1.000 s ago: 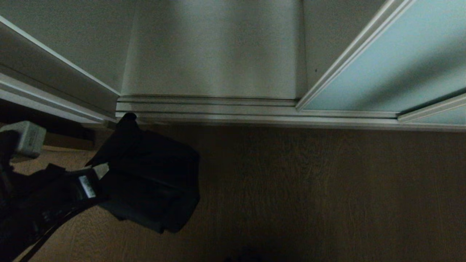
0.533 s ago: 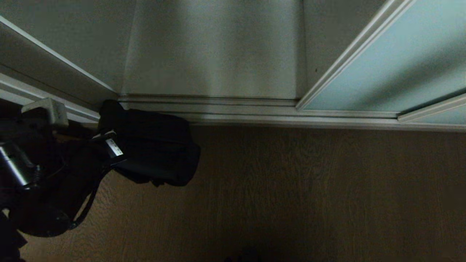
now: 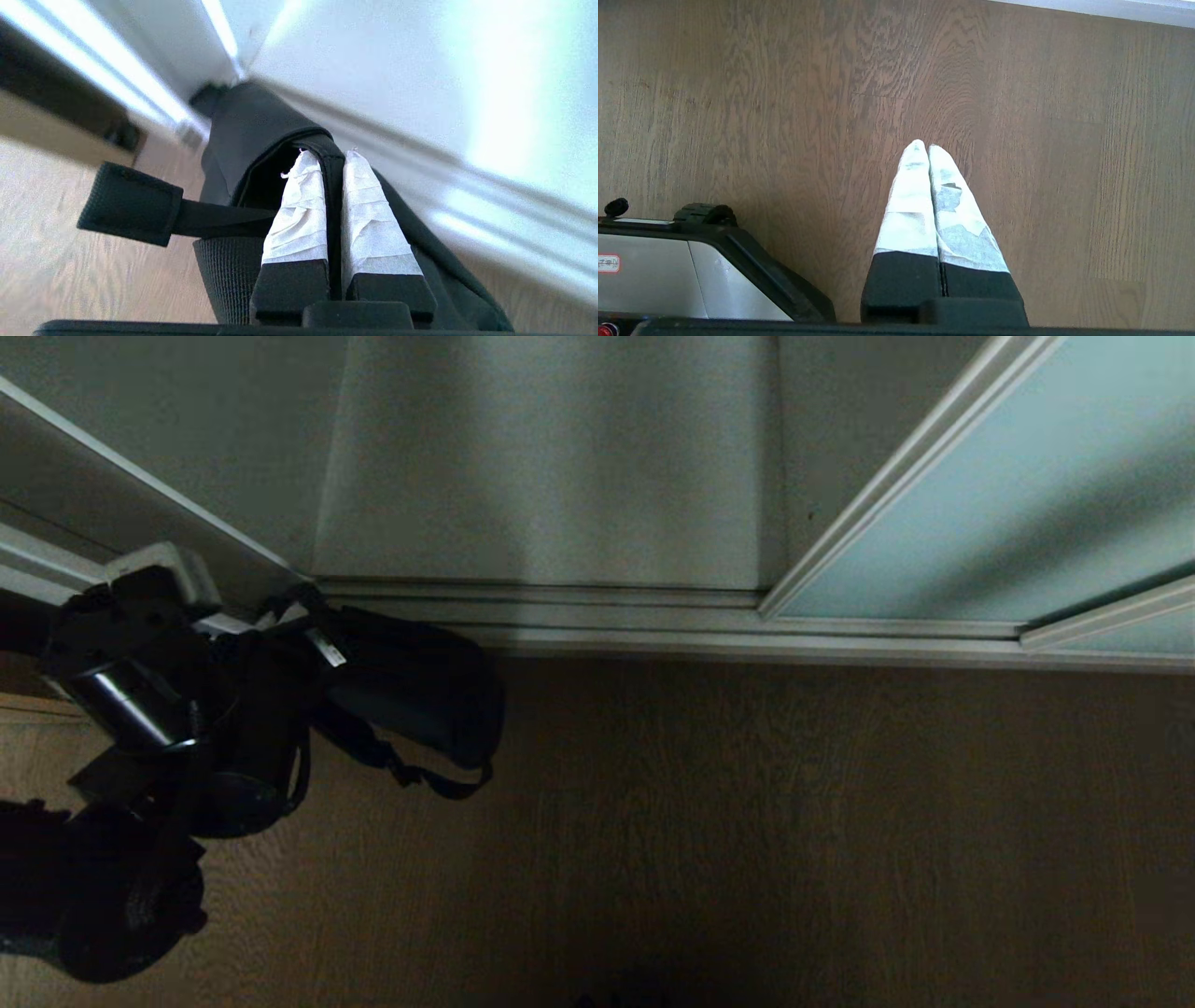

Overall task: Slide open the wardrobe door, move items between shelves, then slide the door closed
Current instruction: Place the bag on the lower shelf

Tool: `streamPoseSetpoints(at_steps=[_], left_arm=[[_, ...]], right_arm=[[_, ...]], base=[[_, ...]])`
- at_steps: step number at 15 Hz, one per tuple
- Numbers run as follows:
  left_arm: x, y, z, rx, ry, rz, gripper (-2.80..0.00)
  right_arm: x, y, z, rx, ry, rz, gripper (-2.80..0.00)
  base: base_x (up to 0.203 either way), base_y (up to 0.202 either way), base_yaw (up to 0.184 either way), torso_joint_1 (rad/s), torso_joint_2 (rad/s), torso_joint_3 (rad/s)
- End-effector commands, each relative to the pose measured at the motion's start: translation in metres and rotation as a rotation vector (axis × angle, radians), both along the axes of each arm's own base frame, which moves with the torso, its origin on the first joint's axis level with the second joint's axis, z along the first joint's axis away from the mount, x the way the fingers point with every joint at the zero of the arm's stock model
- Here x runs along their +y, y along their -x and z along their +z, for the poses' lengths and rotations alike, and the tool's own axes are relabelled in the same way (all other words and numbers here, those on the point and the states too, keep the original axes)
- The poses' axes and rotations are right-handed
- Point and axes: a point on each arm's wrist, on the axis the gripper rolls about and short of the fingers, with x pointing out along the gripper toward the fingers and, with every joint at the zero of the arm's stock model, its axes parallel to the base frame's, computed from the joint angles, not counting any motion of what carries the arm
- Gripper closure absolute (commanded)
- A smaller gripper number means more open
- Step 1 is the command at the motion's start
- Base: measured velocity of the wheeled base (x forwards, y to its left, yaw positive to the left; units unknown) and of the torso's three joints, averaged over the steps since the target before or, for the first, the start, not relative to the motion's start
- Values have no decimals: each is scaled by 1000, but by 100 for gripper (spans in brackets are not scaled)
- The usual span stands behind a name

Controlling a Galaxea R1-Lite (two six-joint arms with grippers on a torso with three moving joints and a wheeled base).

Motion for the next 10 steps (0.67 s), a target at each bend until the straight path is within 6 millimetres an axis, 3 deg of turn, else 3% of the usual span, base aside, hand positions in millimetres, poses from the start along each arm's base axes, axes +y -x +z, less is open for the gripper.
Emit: streamPoseSetpoints(at_steps=[1,4,10], left_arm=[[0,-4,21,-74,-5,16,0],[1,2,55,-162,-36,36,0],[-5,-18,81,-217,-39,41,0]], right_arm=[[0,0,0,-4,0,0,0],[0,0,0,-4,1,0,0],[0,0,0,-4,1,2,0]], base=[[0,0,0,0,0,0],[0,0,0,0,0,0],[0,0,0,0,0,0]])
